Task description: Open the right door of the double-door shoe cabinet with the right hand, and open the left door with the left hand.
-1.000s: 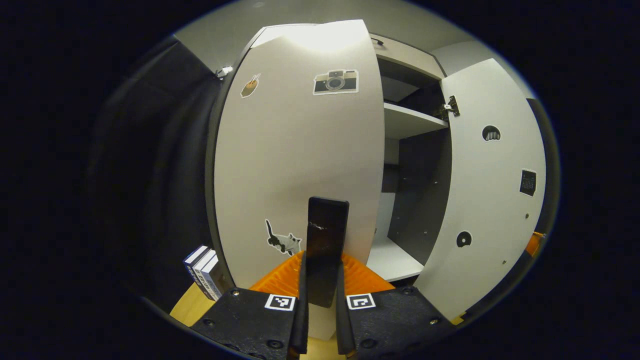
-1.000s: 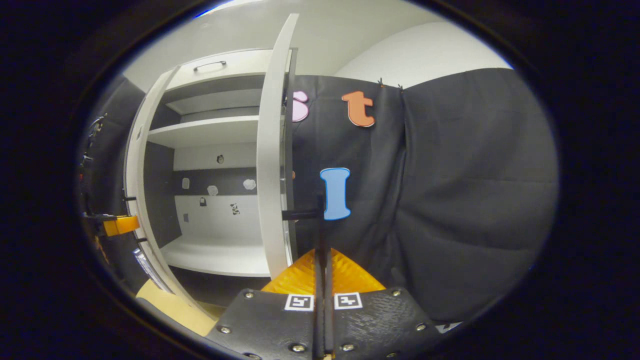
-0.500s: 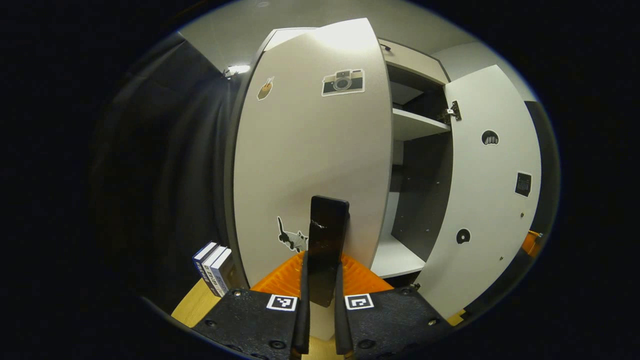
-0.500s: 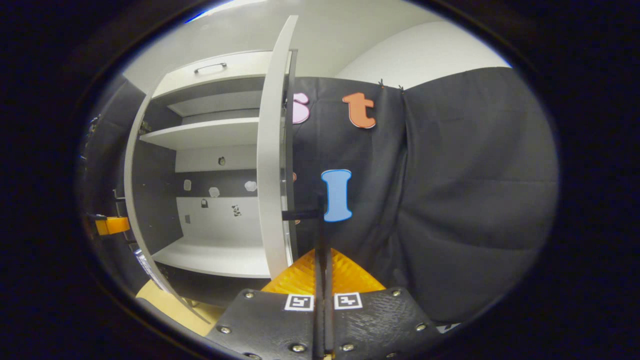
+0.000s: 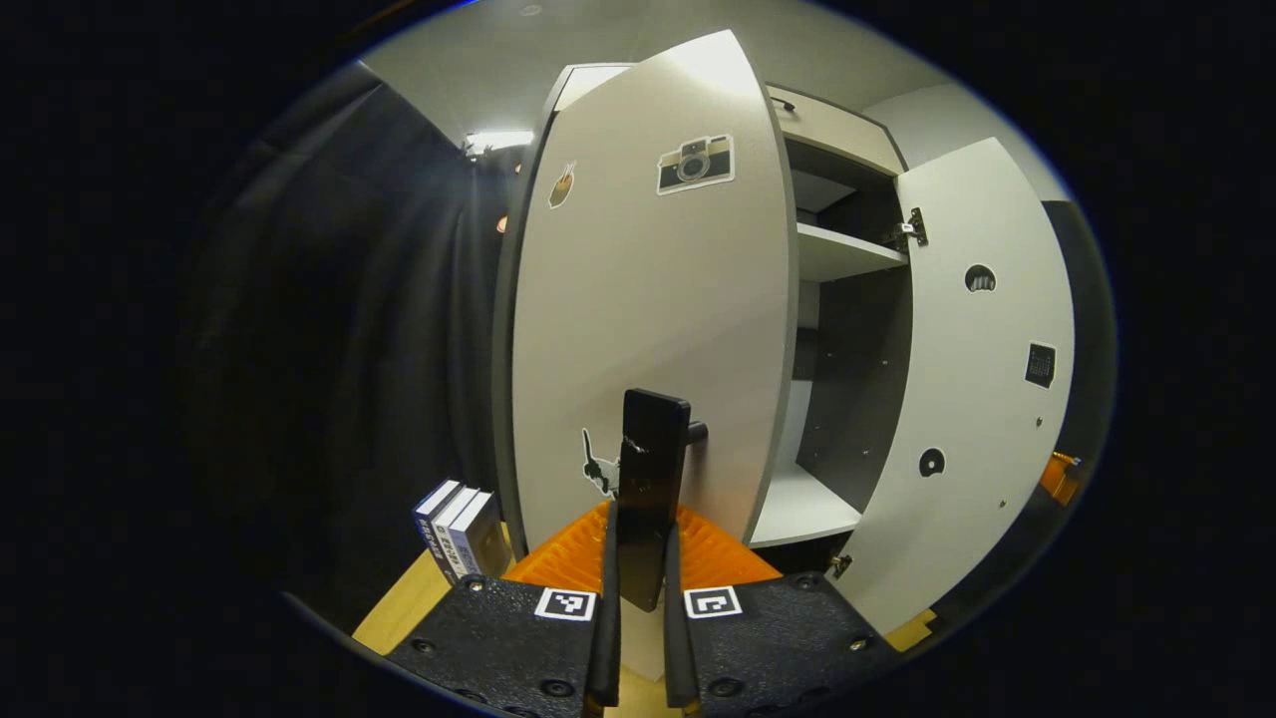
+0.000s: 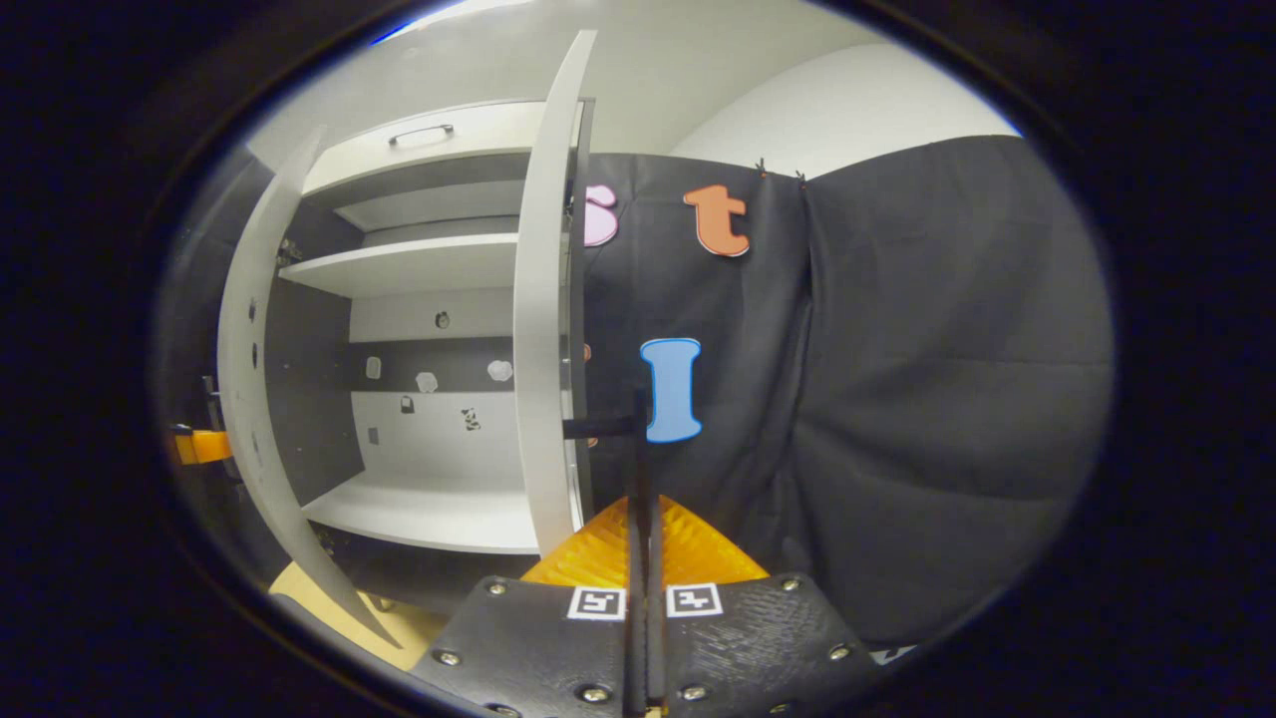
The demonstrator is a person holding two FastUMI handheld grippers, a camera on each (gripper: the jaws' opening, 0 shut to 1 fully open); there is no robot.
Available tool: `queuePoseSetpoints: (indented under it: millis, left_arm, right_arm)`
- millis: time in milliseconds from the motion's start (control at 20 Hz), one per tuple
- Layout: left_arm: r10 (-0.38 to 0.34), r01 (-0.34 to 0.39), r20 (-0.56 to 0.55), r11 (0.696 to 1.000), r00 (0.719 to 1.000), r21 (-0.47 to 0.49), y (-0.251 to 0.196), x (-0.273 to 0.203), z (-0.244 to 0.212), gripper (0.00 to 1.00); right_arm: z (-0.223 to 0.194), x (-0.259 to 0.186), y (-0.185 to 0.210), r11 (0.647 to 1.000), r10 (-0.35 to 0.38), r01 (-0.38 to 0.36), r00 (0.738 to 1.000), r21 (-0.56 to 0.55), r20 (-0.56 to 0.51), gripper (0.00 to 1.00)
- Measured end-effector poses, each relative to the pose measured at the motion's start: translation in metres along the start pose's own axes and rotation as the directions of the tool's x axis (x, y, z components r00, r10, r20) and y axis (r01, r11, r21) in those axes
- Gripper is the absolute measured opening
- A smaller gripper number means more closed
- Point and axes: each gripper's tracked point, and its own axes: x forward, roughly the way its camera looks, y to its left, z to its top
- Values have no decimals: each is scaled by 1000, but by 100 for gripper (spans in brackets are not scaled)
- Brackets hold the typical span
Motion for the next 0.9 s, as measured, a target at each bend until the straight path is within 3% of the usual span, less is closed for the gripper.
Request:
queuePoseSetpoints:
  millis: [900]
  left_arm:
    - [207, -207, 10, 978, 978, 10, 86, -35, 5, 0]
  right_arm:
    - [0, -1, 1, 1000, 6, -6, 1000, -4, -7, 1]
